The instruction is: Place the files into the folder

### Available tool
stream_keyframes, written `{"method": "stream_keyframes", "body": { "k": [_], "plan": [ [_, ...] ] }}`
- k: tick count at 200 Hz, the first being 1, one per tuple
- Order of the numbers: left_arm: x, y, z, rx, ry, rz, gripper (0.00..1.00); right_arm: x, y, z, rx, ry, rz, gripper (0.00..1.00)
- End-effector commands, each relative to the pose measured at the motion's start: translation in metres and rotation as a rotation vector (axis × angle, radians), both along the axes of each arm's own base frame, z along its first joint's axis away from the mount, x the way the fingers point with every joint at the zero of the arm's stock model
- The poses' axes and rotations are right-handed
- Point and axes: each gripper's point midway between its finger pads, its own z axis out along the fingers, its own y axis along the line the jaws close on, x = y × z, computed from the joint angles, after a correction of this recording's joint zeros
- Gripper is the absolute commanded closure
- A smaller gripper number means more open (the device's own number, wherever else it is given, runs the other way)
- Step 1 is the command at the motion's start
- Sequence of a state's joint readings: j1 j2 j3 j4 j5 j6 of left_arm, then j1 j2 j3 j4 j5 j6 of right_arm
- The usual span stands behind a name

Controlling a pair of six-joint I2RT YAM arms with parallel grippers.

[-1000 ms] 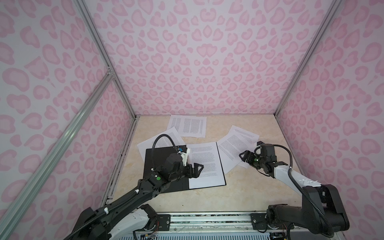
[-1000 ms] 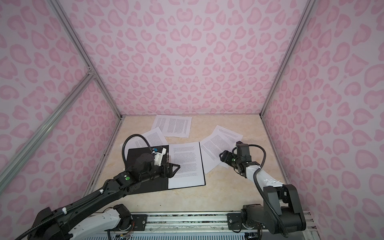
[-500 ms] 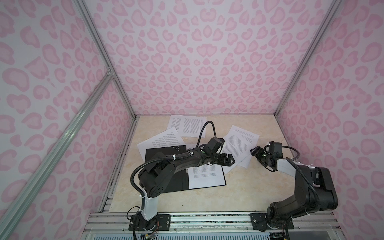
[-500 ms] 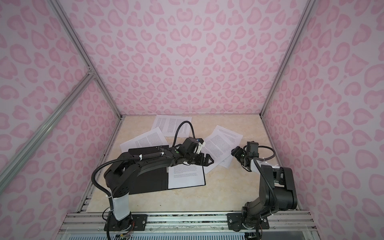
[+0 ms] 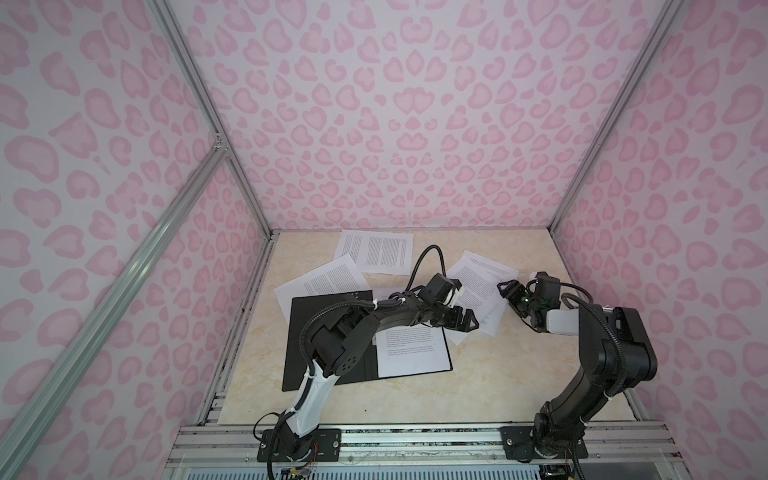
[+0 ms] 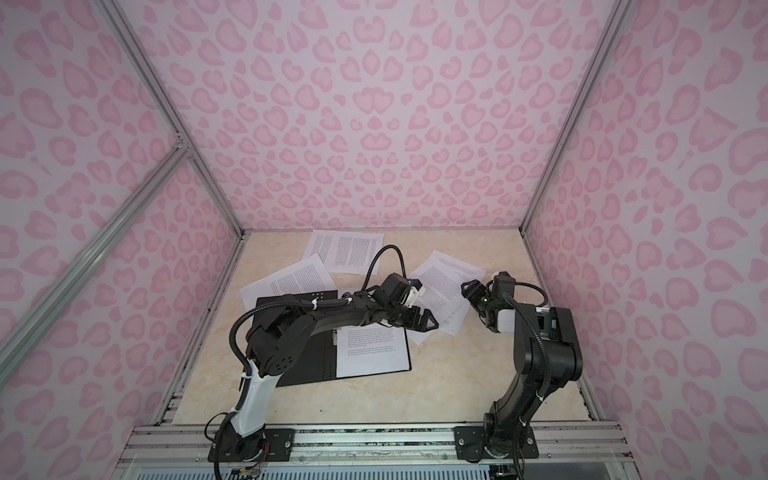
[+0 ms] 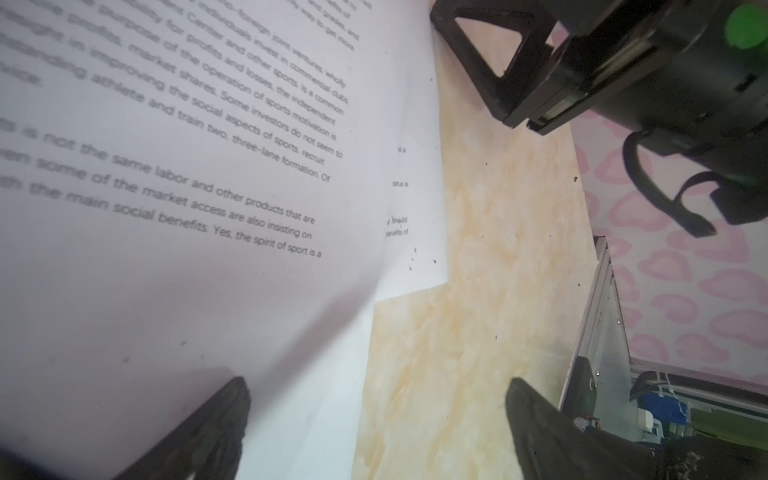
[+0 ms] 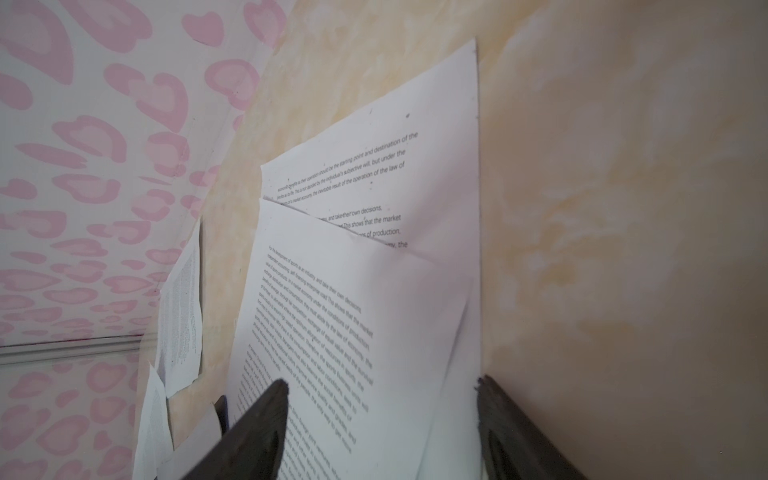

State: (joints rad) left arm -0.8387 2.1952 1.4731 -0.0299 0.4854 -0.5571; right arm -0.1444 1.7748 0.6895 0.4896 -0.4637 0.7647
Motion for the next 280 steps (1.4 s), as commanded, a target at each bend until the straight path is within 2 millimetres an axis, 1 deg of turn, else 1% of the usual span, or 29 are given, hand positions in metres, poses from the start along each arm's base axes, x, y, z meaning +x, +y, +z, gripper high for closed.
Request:
{"method": "stream_keyframes", "body": {
  "k": [1, 33, 46, 62, 74, 89, 104, 117, 127, 144, 181, 194, 229, 257, 280],
  "plan": [
    [-0.011, 0.023, -0.041, 0.12, 0.121, 0.033, 0.03, -0.015, 0.01, -0.021, 0.067, 0.09, 0.018, 0.28],
    [-0.012, 0.023, -0.04, 0.117, 0.119, 0.028, 0.03, -0.011, 0.018, -0.013, 0.098, 0.04, 0.054, 0.29],
    [-0.012, 0.023, -0.04, 0.118, 0.119, 0.025, 0.04, -0.009, 0.02, -0.011, 0.105, 0.037, 0.061, 0.33],
    [-0.013, 0.024, -0.043, 0.124, 0.124, 0.024, 0.04, -0.016, 0.011, -0.012, 0.026, 0.072, 0.027, 0.34],
    [-0.013, 0.025, -0.044, 0.126, 0.125, 0.025, 0.04, -0.022, 0.007, -0.011, -0.053, 0.109, 0.024, 0.32],
    [-0.013, 0.024, -0.046, 0.125, 0.13, 0.022, 0.04, -0.018, 0.014, -0.003, -0.077, 0.085, 0.056, 0.31],
    [-0.014, 0.024, -0.047, 0.125, 0.133, 0.022, 0.04, -0.017, 0.019, -0.001, -0.108, 0.113, 0.074, 0.31],
    [-0.015, 0.024, -0.048, 0.124, 0.138, 0.02, 0.04, -0.015, 0.023, 0.002, -0.141, 0.1, 0.088, 0.3],
    [-0.015, 0.024, -0.048, 0.124, 0.138, 0.02, 0.05, -0.011, 0.031, 0.004, -0.118, 0.075, 0.114, 0.29],
    [-0.015, 0.024, -0.047, 0.123, 0.139, 0.021, 0.05, -0.003, 0.042, -0.003, -0.058, 0.093, 0.16, 0.29],
    [-0.016, 0.025, -0.048, 0.124, 0.14, 0.021, 0.05, -0.004, 0.043, -0.022, -0.058, 0.14, 0.155, 0.3],
    [-0.016, 0.024, -0.048, 0.122, 0.14, 0.019, 0.05, -0.004, 0.047, -0.027, -0.051, 0.152, 0.164, 0.3],
    [-0.016, 0.023, -0.052, 0.123, 0.147, 0.015, 0.05, -0.005, 0.06, -0.025, -0.001, 0.138, 0.192, 0.3],
    [-0.016, 0.022, -0.055, 0.122, 0.154, 0.012, 0.05, -0.009, 0.072, -0.021, 0.089, 0.118, 0.211, 0.3],
    [-0.016, 0.022, -0.057, 0.125, 0.156, 0.012, 0.05, -0.01, 0.087, -0.02, 0.191, 0.093, 0.24, 0.3]
  ]
}}
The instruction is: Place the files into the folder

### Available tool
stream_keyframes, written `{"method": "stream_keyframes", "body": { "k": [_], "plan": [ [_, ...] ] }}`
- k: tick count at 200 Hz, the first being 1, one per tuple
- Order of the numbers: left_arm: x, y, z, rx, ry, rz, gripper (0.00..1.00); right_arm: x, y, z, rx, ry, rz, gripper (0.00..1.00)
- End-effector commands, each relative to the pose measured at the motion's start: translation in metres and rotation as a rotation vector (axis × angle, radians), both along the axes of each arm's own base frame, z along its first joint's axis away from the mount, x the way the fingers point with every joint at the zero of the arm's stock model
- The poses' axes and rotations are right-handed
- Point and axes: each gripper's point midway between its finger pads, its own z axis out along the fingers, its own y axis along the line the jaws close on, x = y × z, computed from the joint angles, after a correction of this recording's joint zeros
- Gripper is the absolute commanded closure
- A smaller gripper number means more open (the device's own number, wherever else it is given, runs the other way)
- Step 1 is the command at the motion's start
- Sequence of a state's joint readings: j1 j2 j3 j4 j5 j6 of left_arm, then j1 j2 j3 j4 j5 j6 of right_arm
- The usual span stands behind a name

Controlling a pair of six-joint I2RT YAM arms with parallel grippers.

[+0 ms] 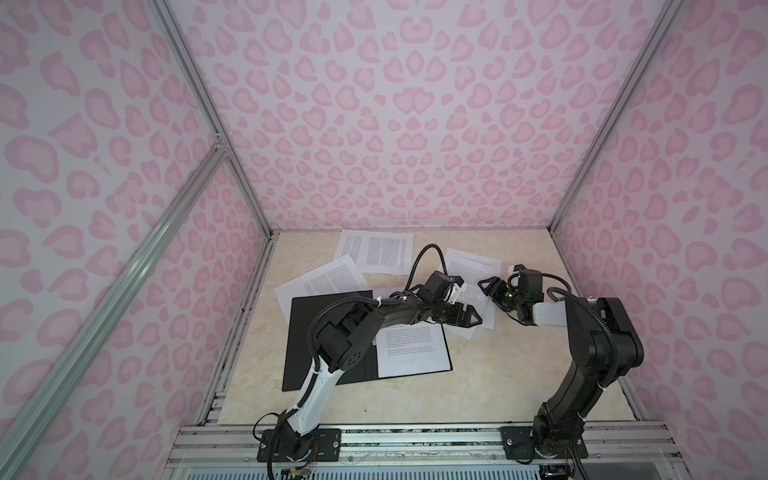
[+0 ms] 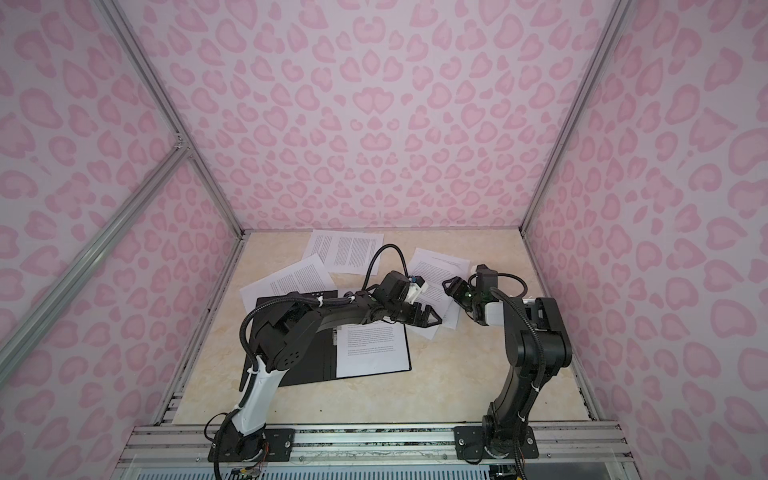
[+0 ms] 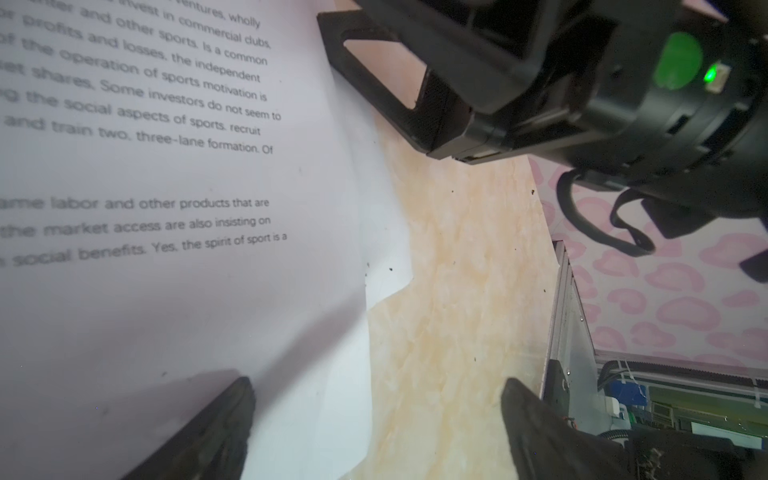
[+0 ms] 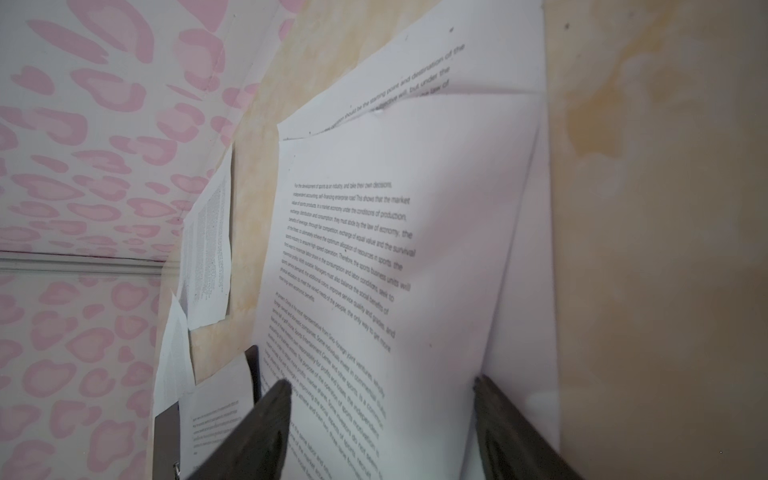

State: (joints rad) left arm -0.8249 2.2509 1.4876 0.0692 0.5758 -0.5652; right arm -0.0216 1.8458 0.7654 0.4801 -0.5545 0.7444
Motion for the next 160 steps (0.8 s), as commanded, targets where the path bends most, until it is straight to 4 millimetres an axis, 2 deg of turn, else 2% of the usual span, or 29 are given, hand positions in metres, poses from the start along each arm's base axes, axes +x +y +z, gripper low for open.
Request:
{"method": "stream_keyframes", "body": {
  "k": [1, 26, 88, 121, 140, 160],
  "plan": [
    [-0.02, 0.034, -0.053, 0.215, 0.139, 0.048, 0.05, -0.02, 0.021, -0.019, 0.142, 0.112, 0.039, 0.3],
    [-0.02, 0.035, -0.054, 0.218, 0.139, 0.049, 0.05, -0.021, 0.026, -0.016, 0.19, 0.093, 0.046, 0.3],
    [-0.02, 0.035, -0.057, 0.22, 0.149, 0.05, 0.05, -0.023, 0.015, -0.002, 0.009, 0.101, 0.057, 0.3],
    [-0.021, 0.035, -0.058, 0.221, 0.153, 0.049, 0.06, -0.018, 0.032, -0.001, -0.111, 0.13, 0.147, 0.3],
    [-0.021, 0.035, -0.059, 0.223, 0.153, 0.05, 0.06, -0.015, 0.041, 0.002, -0.102, 0.115, 0.179, 0.32],
    [-0.02, 0.035, -0.059, 0.221, 0.154, 0.052, 0.06, -0.015, 0.042, 0.002, -0.098, 0.105, 0.179, 0.34]
  ]
}}
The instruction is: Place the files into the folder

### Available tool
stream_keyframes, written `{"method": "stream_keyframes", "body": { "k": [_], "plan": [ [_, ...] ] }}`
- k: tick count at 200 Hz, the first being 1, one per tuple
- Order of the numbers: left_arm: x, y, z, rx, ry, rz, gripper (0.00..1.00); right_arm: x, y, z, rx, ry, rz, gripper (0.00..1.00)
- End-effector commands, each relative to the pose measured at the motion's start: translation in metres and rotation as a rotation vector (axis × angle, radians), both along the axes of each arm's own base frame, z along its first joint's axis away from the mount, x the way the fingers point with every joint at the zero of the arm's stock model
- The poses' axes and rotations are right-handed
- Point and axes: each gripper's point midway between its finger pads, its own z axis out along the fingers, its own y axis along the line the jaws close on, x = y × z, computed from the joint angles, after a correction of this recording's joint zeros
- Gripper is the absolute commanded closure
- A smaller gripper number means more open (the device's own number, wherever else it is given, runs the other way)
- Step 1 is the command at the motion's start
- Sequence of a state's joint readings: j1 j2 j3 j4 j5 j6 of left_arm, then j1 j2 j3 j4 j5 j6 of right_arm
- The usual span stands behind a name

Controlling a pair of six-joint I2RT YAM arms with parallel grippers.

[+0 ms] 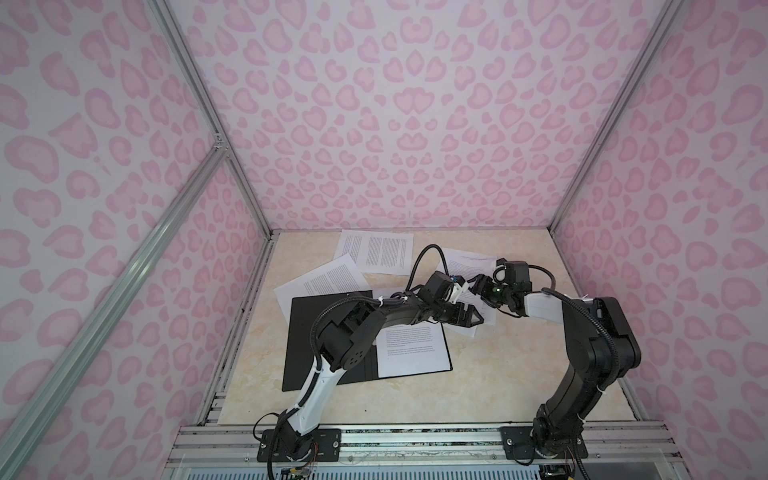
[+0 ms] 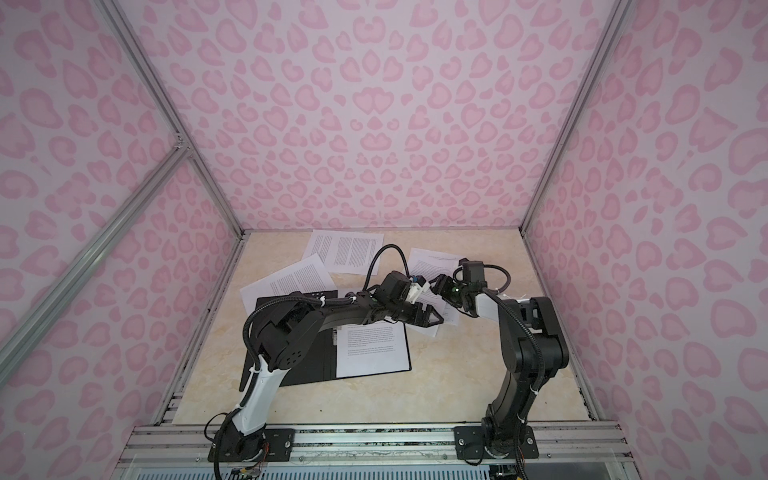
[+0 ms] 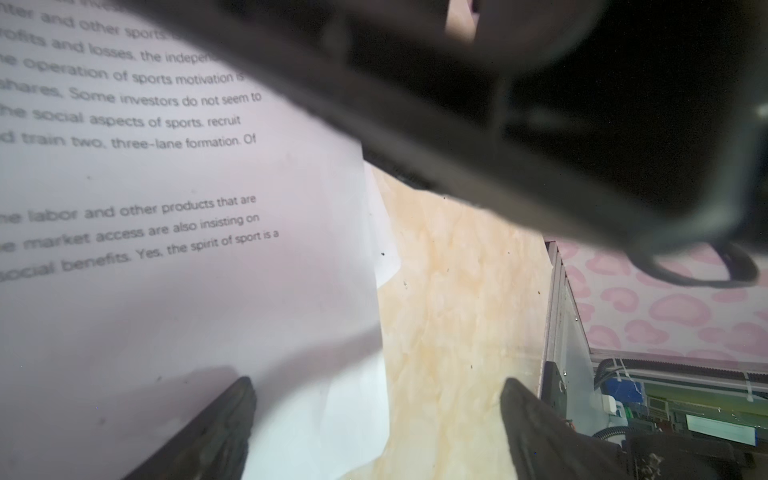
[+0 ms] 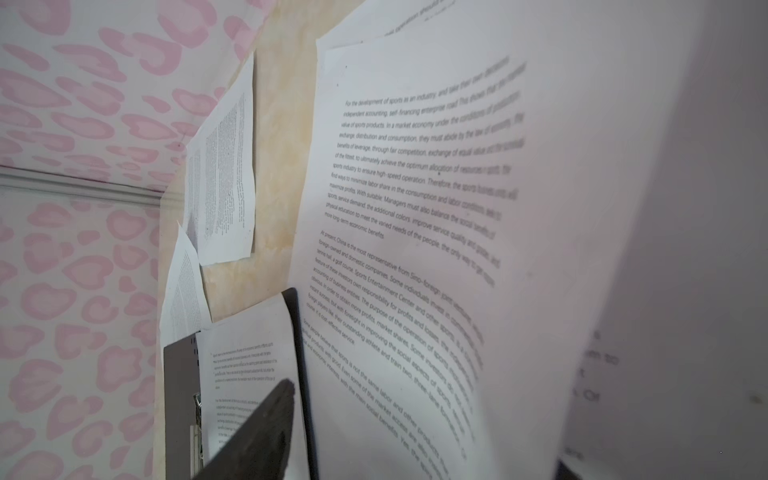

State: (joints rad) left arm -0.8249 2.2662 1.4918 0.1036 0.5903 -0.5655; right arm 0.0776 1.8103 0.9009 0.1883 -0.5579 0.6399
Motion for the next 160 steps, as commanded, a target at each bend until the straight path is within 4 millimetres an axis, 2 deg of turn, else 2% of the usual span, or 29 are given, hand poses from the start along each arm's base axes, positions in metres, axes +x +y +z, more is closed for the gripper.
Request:
{"method": "stream_keyframes", "body": {
  "k": [1, 30, 74, 109, 138, 160],
  "plan": [
    [-0.022, 0.04, -0.058, 0.245, 0.161, 0.061, 0.06, -0.008, -0.002, -0.012, -0.031, 0.03, 0.014, 0.34],
    [-0.022, 0.04, -0.059, 0.244, 0.164, 0.059, 0.06, -0.012, -0.002, -0.018, -0.009, 0.028, -0.002, 0.42],
    [-0.021, 0.039, -0.055, 0.235, 0.158, 0.058, 0.06, -0.016, -0.002, -0.025, 0.029, 0.021, -0.028, 0.66],
    [-0.018, 0.038, -0.046, 0.214, 0.14, 0.051, 0.06, -0.016, -0.002, -0.016, 0.056, 0.0, -0.032, 1.0],
    [-0.014, 0.033, -0.026, 0.183, 0.107, 0.038, 0.06, -0.017, -0.002, -0.009, 0.056, -0.004, -0.029, 1.0],
    [-0.009, 0.027, -0.002, 0.14, 0.07, 0.028, 0.06, -0.019, -0.003, -0.005, 0.046, 0.0, -0.027, 1.0]
  ]
}}
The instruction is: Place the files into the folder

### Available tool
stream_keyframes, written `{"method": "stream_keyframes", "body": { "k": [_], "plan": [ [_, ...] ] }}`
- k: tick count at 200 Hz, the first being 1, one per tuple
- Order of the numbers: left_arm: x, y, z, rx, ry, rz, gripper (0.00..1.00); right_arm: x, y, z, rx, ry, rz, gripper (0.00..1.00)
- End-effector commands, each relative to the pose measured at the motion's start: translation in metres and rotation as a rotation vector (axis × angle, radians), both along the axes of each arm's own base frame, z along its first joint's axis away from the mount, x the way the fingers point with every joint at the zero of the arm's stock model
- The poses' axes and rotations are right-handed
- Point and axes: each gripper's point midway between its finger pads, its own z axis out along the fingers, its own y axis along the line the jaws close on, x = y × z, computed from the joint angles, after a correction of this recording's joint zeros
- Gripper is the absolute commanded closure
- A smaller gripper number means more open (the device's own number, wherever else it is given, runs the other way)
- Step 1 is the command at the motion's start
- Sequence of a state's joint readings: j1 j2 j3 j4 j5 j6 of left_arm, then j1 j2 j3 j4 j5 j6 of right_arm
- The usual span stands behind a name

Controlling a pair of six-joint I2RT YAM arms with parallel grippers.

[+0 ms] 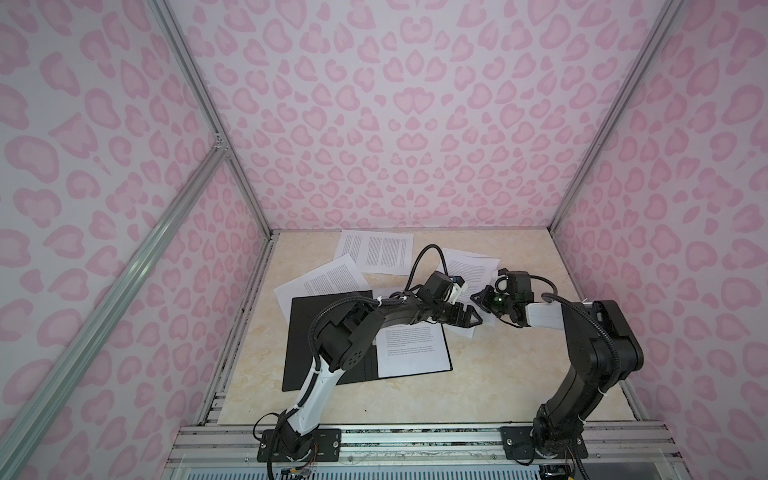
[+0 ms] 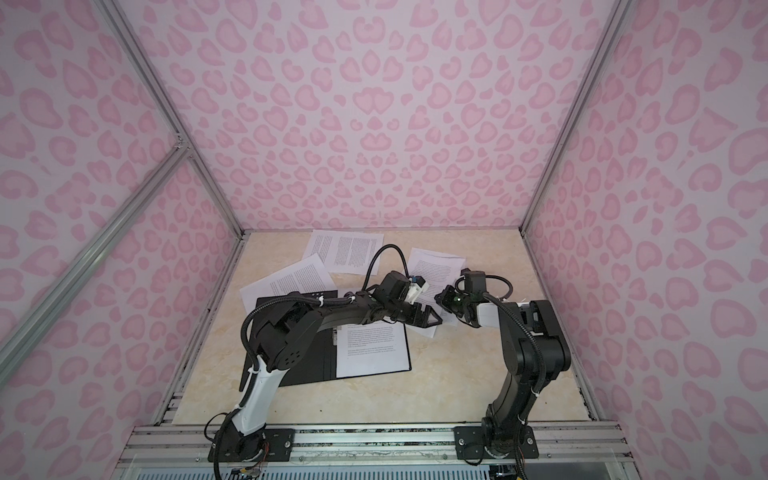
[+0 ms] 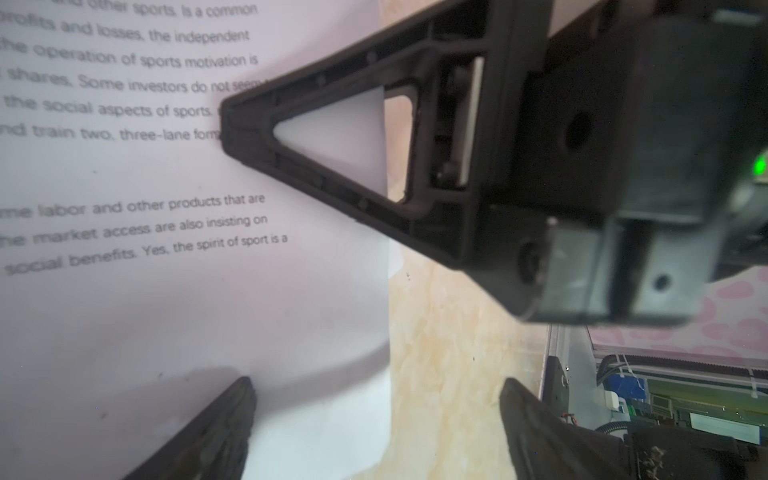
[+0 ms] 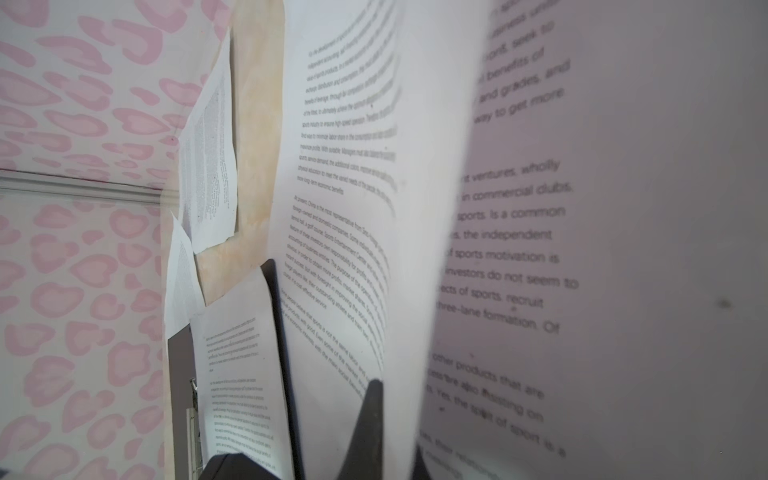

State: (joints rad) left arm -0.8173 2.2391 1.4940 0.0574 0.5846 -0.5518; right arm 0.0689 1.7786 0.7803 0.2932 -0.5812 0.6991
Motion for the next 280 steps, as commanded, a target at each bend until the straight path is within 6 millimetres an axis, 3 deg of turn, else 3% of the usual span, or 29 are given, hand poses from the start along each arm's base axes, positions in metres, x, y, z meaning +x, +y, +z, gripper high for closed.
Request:
{"method": "stream_keyframes", "body": {
  "k": [1, 48, 86, 115, 151, 156, 195, 221, 256, 280],
  "plan": [
    [-0.01, 0.021, -0.009, 0.123, 0.071, 0.024, 0.06, 0.002, -0.001, 0.007, -0.008, -0.016, 0.003, 1.0],
    [0.009, 0.004, 0.075, -0.003, -0.085, 0.01, 0.05, -0.003, -0.005, 0.013, 0.012, -0.018, 0.002, 1.0],
    [0.014, 0.004, 0.145, -0.12, -0.189, 0.01, 0.05, -0.005, -0.008, 0.028, 0.018, -0.047, -0.003, 1.0],
    [0.006, 0.024, 0.204, -0.191, -0.342, 0.039, 0.04, -0.009, -0.012, 0.039, 0.015, -0.058, -0.01, 1.0],
    [-0.008, 0.064, 0.245, -0.213, -0.517, 0.111, 0.03, -0.018, -0.015, 0.052, -0.007, -0.065, -0.018, 1.0],
    [-0.011, 0.071, 0.24, -0.207, -0.526, 0.122, 0.03, -0.019, -0.015, 0.055, -0.011, -0.069, -0.017, 1.0],
    [-0.028, 0.128, 0.257, -0.253, -0.644, 0.297, 0.01, -0.028, -0.019, 0.084, -0.055, -0.109, -0.021, 1.0],
    [-0.036, 0.182, 0.243, -0.215, -0.641, 0.51, 0.03, -0.038, -0.013, 0.119, -0.145, -0.167, 0.002, 1.0],
    [-0.065, 0.255, 0.213, -0.165, -0.702, 0.672, 0.03, -0.057, 0.013, 0.164, -0.275, -0.218, 0.091, 1.0],
    [-0.082, 0.295, 0.202, -0.141, -0.772, 0.743, 0.03, -0.07, 0.051, 0.19, -0.296, -0.262, 0.184, 1.0]
  ]
}}
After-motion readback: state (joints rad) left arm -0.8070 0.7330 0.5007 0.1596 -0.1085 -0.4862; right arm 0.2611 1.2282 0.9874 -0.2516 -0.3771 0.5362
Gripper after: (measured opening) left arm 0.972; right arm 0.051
